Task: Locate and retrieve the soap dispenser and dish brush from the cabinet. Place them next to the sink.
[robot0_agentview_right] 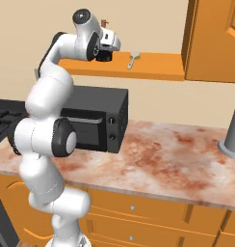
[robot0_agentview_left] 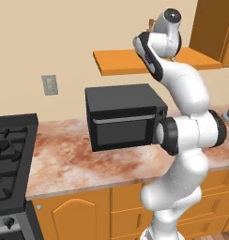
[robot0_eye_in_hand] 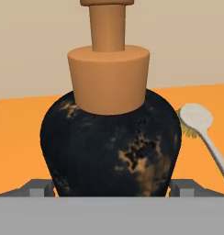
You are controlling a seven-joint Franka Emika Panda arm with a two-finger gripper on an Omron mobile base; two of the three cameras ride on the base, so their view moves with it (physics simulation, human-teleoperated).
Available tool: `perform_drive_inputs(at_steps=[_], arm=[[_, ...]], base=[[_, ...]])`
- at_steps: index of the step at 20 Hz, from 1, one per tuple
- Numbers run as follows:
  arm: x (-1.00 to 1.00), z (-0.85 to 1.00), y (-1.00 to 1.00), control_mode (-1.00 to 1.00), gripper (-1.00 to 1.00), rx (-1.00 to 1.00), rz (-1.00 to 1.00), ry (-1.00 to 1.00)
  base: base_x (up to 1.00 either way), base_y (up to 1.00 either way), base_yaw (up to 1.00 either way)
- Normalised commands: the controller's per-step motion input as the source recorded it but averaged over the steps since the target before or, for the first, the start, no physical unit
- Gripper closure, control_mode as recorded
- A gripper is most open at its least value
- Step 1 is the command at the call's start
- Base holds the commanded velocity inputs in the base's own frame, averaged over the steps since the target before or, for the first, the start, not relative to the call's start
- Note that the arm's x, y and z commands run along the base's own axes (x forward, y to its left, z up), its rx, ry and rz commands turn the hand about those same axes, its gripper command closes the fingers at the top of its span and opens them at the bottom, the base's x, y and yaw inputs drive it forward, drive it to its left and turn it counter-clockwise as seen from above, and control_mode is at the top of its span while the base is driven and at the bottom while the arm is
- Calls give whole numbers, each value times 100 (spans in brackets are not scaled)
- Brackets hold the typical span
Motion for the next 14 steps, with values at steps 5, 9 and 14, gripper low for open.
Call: perform_drive_inputs(at_steps=[5,9,14], arm=[[-100,-2,0,-100,100,2,-1,0],[-100,-2,0,-100,100,2,0,0],[-100,0,0,-100,100,2,0,0]], base=[[0,0,0],[0,0,0],[0,0,0]])
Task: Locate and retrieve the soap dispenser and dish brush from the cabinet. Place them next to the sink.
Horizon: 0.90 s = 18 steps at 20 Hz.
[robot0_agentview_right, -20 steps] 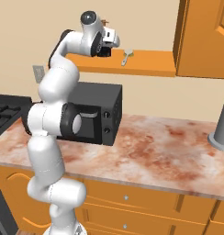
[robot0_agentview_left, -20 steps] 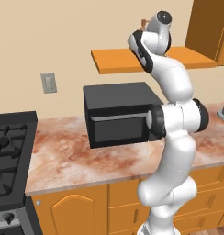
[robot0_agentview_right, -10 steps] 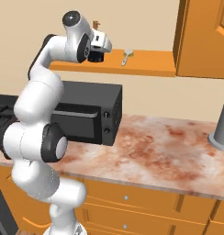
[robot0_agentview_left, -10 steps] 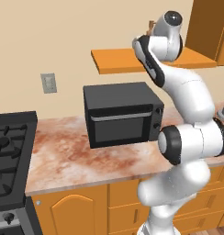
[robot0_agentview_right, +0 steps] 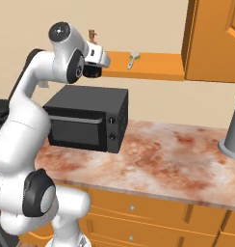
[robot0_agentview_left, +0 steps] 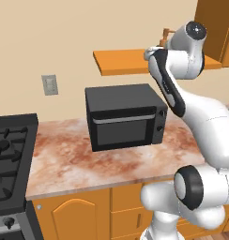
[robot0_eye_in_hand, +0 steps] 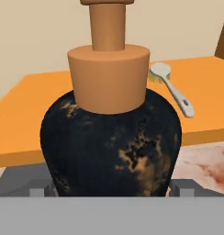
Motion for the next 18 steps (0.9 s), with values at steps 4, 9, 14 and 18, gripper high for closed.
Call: perform_drive_inputs(at_steps=[4,9,14,18], arm=[[-100,0,0,-100,100,1,0,0],[-100,0,0,-100,100,1,0,0],[-100,-2,0,-100,100,0,0,0],[-100,-3,0,-100,100,0,0,0]], base=[[0,0,0],[0,0,0],[0,0,0],[0,0,0]])
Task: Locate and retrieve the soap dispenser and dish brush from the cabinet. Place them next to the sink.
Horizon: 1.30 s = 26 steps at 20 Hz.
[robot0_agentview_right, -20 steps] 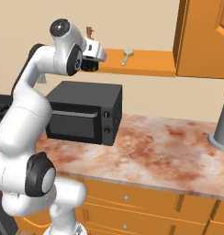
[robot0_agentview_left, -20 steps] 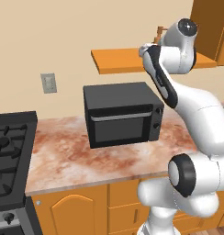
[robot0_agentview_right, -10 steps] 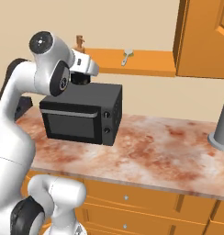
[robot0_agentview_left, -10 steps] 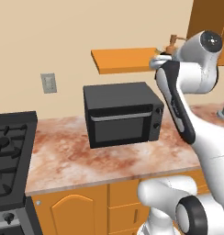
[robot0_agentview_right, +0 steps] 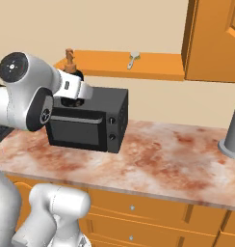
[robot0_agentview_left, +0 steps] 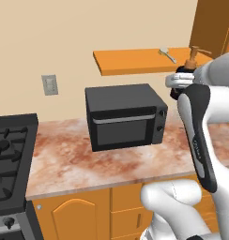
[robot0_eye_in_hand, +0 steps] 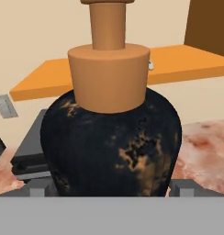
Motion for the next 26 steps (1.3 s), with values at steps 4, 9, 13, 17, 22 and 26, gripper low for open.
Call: perform_drive_inputs(at_steps=[4,9,13,17,22,26], arm=[[-100,-5,0,-100,100,0,0,0],[-34,-1,1,-100,100,0,0,0],[0,0,0,-100,100,0,0,0],[0,0,0,-100,100,0,0,0],[0,0,0,100,100,0,0,0],[0,0,0,100,100,0,0,0]], base=[[0,0,0],[0,0,0],[0,0,0],[0,0,0],[0,0,-4],[-2,3,-39]])
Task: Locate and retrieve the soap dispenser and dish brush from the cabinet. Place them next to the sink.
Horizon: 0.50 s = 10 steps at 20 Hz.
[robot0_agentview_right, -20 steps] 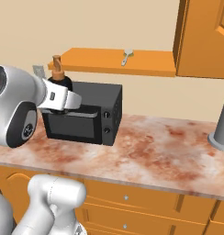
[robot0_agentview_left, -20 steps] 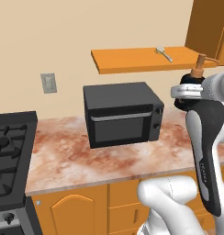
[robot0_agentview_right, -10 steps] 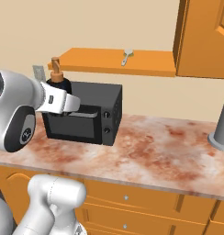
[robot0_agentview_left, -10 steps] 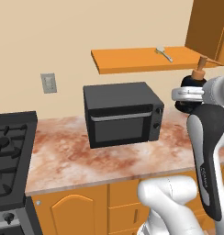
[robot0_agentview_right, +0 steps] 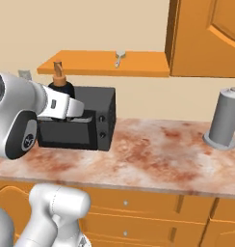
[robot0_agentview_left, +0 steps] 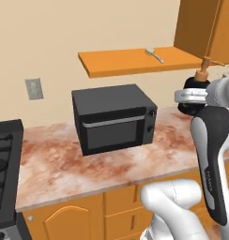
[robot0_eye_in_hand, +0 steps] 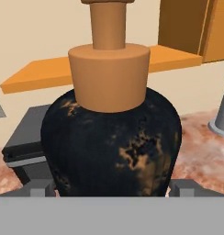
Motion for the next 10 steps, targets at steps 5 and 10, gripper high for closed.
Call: perform_drive_inputs(at_steps=[5,10], arm=[[0,0,0,100,100,0,0,0],[0,0,0,100,100,0,0,0]], base=[[1,2,-46],[2,0,-44]])
